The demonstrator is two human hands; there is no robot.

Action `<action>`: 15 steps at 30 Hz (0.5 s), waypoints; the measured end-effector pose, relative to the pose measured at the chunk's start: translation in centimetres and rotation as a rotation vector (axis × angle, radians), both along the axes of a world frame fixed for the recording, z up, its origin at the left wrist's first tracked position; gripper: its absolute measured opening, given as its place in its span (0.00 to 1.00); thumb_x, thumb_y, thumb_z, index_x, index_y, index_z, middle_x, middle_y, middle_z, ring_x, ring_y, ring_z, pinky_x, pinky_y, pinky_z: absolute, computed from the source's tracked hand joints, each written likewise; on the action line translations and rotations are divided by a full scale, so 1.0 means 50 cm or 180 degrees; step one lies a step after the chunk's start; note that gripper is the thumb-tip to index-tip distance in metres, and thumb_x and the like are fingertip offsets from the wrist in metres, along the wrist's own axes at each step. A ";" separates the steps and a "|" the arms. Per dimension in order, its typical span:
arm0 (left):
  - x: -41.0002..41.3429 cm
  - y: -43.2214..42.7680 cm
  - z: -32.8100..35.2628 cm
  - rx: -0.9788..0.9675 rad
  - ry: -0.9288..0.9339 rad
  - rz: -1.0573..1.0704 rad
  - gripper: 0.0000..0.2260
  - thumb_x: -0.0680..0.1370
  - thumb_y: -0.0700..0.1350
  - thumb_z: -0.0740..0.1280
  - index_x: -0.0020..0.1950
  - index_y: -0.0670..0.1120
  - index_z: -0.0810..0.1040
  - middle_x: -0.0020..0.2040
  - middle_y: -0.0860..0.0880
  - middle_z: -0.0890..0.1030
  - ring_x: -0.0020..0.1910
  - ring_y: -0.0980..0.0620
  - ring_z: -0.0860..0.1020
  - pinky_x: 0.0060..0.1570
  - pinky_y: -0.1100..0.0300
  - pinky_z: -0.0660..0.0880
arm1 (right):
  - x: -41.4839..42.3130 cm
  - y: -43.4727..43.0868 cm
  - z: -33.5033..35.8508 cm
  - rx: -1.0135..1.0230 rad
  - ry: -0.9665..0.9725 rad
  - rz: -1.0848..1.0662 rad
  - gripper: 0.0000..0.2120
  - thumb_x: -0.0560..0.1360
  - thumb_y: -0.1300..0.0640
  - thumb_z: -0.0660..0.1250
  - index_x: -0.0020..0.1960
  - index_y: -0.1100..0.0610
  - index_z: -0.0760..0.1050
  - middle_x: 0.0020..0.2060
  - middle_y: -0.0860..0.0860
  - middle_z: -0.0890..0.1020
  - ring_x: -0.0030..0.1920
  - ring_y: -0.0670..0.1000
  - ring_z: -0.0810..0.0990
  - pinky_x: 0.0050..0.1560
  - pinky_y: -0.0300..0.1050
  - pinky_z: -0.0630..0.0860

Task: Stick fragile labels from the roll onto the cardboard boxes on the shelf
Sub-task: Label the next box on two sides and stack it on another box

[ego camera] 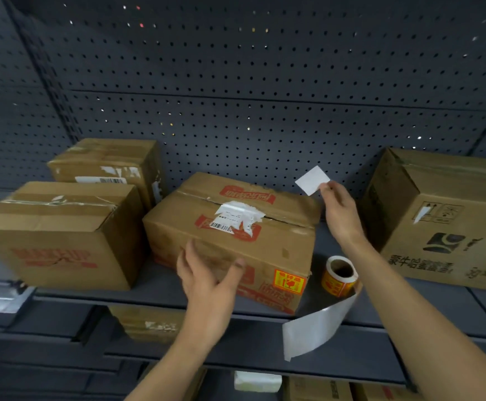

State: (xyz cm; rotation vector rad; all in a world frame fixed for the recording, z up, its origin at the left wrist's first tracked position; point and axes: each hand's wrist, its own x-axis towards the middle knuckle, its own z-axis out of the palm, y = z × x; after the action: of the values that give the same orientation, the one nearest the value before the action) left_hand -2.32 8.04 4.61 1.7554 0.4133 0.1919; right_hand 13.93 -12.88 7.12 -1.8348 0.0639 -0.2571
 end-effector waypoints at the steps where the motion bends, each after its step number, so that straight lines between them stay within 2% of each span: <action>1: -0.003 -0.009 0.000 -0.0149 0.0076 -0.0043 0.46 0.76 0.59 0.70 0.81 0.58 0.40 0.81 0.56 0.42 0.81 0.47 0.49 0.77 0.47 0.52 | 0.012 0.002 0.000 -0.0111 0.0046 -0.0035 0.20 0.84 0.45 0.58 0.73 0.51 0.69 0.66 0.49 0.75 0.66 0.48 0.73 0.62 0.39 0.65; 3: -0.005 -0.019 -0.003 -0.0387 0.0106 -0.0165 0.48 0.76 0.60 0.70 0.81 0.57 0.36 0.82 0.57 0.42 0.81 0.52 0.47 0.78 0.49 0.48 | 0.026 0.007 -0.005 -0.0218 0.0189 0.0056 0.23 0.83 0.42 0.57 0.74 0.51 0.68 0.65 0.47 0.74 0.69 0.50 0.71 0.67 0.44 0.64; 6: -0.001 -0.018 -0.007 -0.0635 0.0030 -0.0305 0.54 0.67 0.71 0.69 0.81 0.60 0.37 0.82 0.61 0.45 0.81 0.56 0.46 0.80 0.46 0.48 | 0.028 0.004 -0.028 -0.0383 0.0182 0.0124 0.22 0.81 0.38 0.57 0.67 0.50 0.75 0.60 0.51 0.80 0.63 0.54 0.77 0.67 0.55 0.72; 8: 0.000 -0.013 -0.011 -0.0674 0.0059 -0.0229 0.59 0.60 0.76 0.68 0.80 0.61 0.37 0.82 0.61 0.47 0.81 0.56 0.49 0.80 0.46 0.50 | 0.012 -0.006 -0.036 -0.0403 0.0032 0.0117 0.19 0.82 0.40 0.57 0.63 0.50 0.76 0.55 0.50 0.81 0.59 0.53 0.78 0.63 0.53 0.73; 10: -0.004 -0.002 -0.011 -0.0704 0.0006 -0.0160 0.58 0.60 0.78 0.69 0.80 0.64 0.39 0.82 0.60 0.52 0.81 0.55 0.53 0.80 0.45 0.53 | -0.013 -0.016 -0.040 -0.0432 -0.0096 0.0151 0.17 0.83 0.42 0.57 0.59 0.51 0.78 0.51 0.48 0.81 0.56 0.52 0.79 0.60 0.51 0.73; 12: -0.011 0.017 -0.013 -0.0748 -0.0184 -0.0185 0.51 0.64 0.74 0.72 0.79 0.68 0.47 0.79 0.60 0.62 0.78 0.55 0.62 0.78 0.45 0.59 | -0.046 -0.022 -0.047 -0.0421 -0.0160 0.0191 0.15 0.83 0.43 0.57 0.57 0.50 0.78 0.49 0.46 0.82 0.55 0.49 0.79 0.56 0.47 0.73; 15: -0.018 0.041 -0.006 -0.0678 -0.0384 -0.0328 0.37 0.74 0.57 0.75 0.77 0.66 0.59 0.68 0.63 0.76 0.67 0.60 0.75 0.71 0.52 0.69 | -0.090 -0.028 -0.058 -0.0467 -0.0246 0.0134 0.14 0.83 0.44 0.58 0.56 0.50 0.79 0.49 0.45 0.83 0.54 0.47 0.79 0.54 0.43 0.71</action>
State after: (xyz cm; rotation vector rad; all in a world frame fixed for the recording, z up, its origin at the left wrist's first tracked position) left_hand -3.23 10.08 4.32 1.5426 0.2456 0.1725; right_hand 9.41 -14.29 4.20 -1.9674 -0.0485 -0.3098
